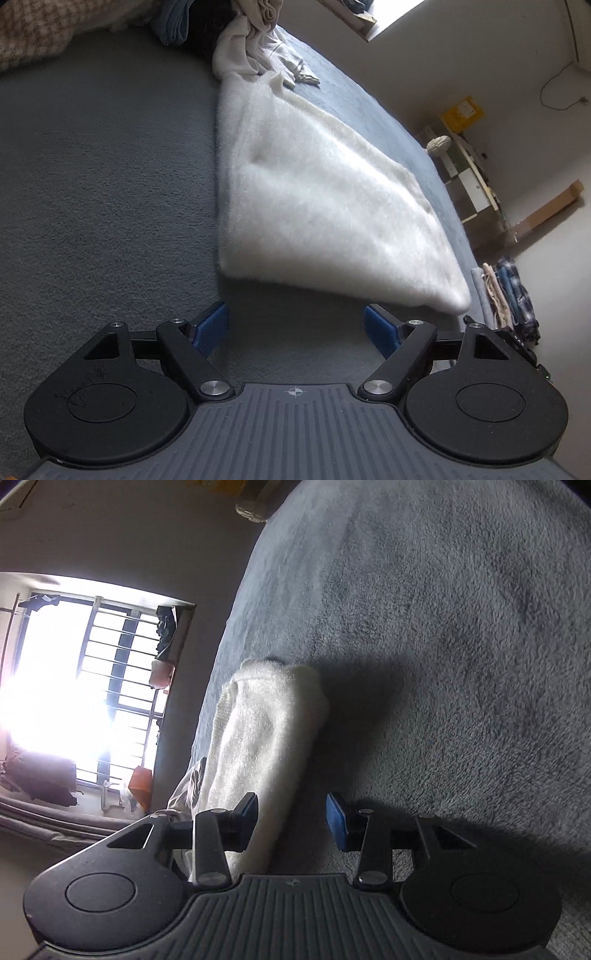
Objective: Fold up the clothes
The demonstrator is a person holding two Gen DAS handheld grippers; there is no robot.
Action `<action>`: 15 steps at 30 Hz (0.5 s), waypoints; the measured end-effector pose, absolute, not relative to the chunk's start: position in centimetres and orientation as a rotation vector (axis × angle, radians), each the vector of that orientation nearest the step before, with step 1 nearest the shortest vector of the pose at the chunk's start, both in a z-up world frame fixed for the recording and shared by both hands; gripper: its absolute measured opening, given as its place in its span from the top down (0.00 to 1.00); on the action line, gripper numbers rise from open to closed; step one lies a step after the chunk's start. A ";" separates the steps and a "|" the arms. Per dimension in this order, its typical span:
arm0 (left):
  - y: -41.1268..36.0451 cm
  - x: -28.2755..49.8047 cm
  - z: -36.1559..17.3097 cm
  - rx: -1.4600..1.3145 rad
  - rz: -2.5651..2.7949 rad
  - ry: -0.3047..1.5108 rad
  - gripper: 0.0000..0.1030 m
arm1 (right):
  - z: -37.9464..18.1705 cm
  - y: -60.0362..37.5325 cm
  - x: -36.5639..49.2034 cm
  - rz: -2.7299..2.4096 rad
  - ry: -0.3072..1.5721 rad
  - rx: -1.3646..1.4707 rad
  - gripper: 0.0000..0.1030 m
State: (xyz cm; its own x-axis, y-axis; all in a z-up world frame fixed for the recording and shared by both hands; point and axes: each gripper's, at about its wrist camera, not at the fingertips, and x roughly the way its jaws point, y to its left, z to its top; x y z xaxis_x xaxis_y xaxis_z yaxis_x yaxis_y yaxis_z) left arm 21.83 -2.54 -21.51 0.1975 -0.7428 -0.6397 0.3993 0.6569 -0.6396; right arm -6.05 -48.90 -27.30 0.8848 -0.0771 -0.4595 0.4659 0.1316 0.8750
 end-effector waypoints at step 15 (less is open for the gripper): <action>-2.7 22.2 -22.9 -0.380 -0.827 1.128 0.21 | -28.8 -48.8 -5.8 -0.417 0.328 1.422 0.58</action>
